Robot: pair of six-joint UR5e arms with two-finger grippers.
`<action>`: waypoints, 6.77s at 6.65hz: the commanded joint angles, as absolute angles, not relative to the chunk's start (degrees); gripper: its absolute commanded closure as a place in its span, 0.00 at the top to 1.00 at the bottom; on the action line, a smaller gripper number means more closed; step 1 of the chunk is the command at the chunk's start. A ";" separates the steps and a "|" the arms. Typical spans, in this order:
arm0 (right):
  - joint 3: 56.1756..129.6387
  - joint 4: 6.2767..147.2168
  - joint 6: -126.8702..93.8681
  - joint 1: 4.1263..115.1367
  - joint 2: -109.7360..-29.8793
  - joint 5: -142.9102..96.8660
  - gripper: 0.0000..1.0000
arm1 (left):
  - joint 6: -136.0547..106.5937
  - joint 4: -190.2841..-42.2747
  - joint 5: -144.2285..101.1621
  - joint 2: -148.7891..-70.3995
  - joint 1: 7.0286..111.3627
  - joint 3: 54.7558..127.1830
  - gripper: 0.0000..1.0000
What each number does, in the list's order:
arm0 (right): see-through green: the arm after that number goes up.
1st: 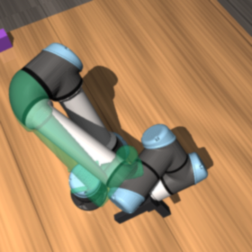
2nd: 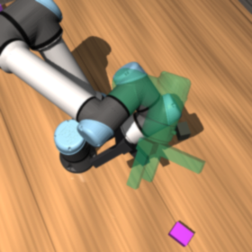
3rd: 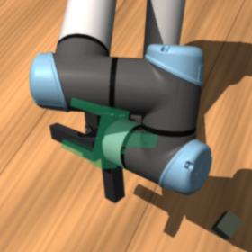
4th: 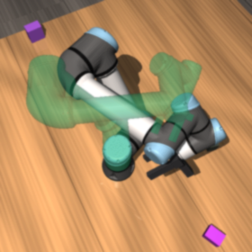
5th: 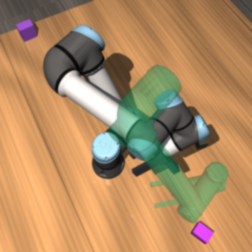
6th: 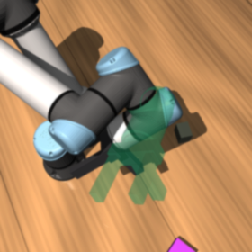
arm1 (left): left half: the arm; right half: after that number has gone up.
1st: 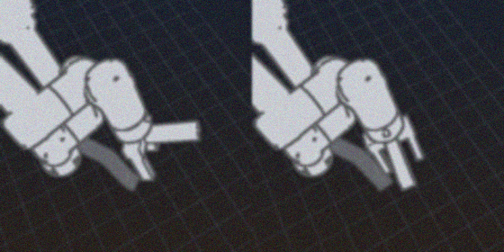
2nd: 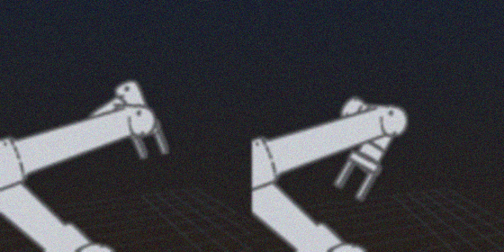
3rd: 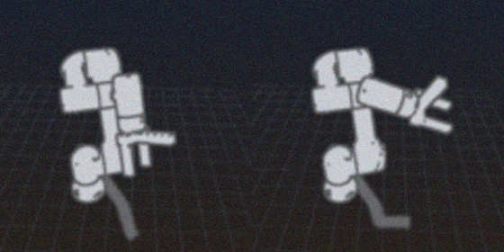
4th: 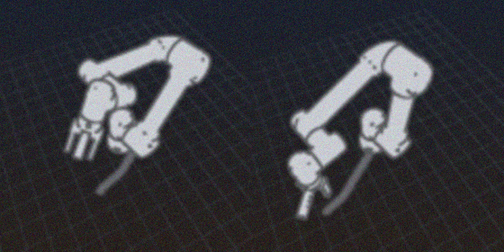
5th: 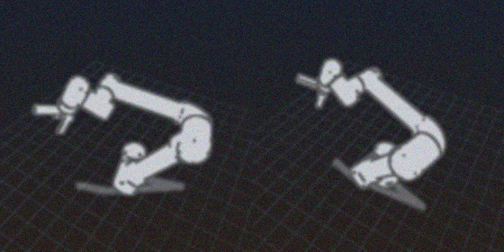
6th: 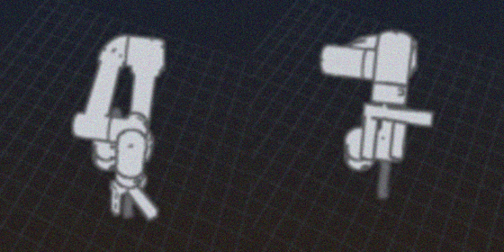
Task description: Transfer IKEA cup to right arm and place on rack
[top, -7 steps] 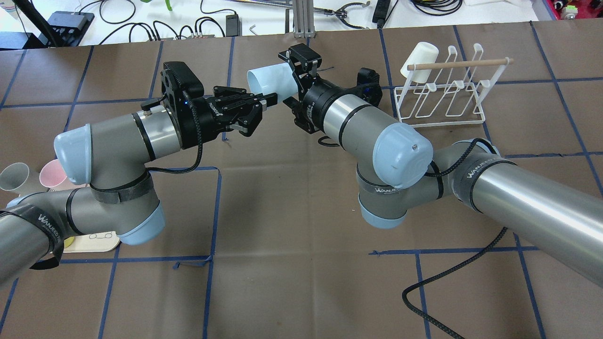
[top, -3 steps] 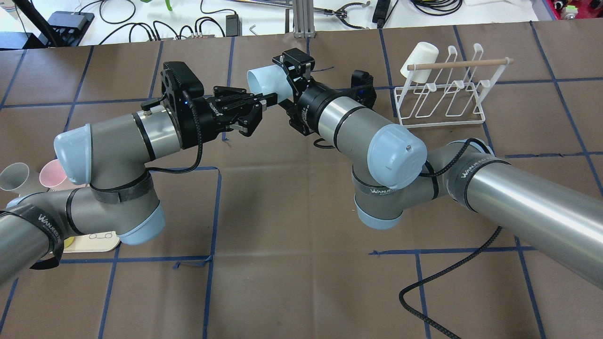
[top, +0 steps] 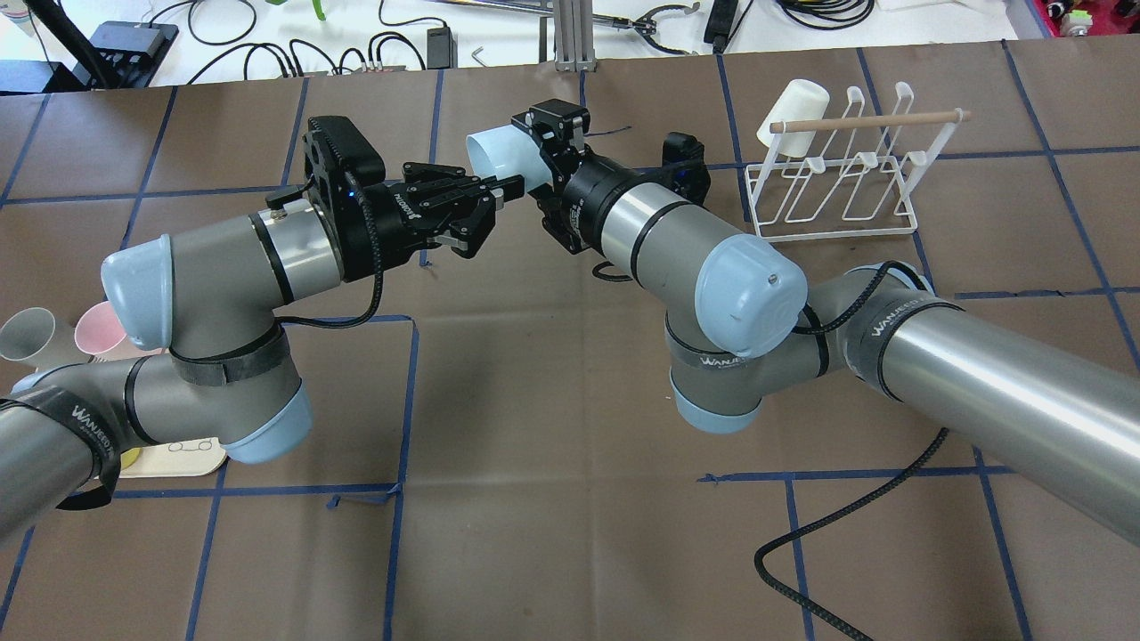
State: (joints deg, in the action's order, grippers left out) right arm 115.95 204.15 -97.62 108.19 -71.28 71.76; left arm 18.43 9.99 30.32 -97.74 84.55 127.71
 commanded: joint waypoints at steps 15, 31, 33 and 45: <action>108.03 204.61 -28.77 81.69 -68.30 69.43 0.27 | 2.21 -40.73 77.55 -97.29 83.91 102.82 0.99; 104.50 204.26 4.04 69.43 -54.58 71.02 0.56 | -0.70 -85.08 90.17 -90.97 88.50 91.23 1.00; 104.24 204.08 3.69 69.43 -54.49 71.02 1.00 | -0.70 -84.64 90.09 -90.88 88.59 91.14 1.00; 96.36 124.98 3.44 80.03 -81.02 82.08 1.00 | -0.35 -84.55 90.18 -90.70 88.51 91.32 1.00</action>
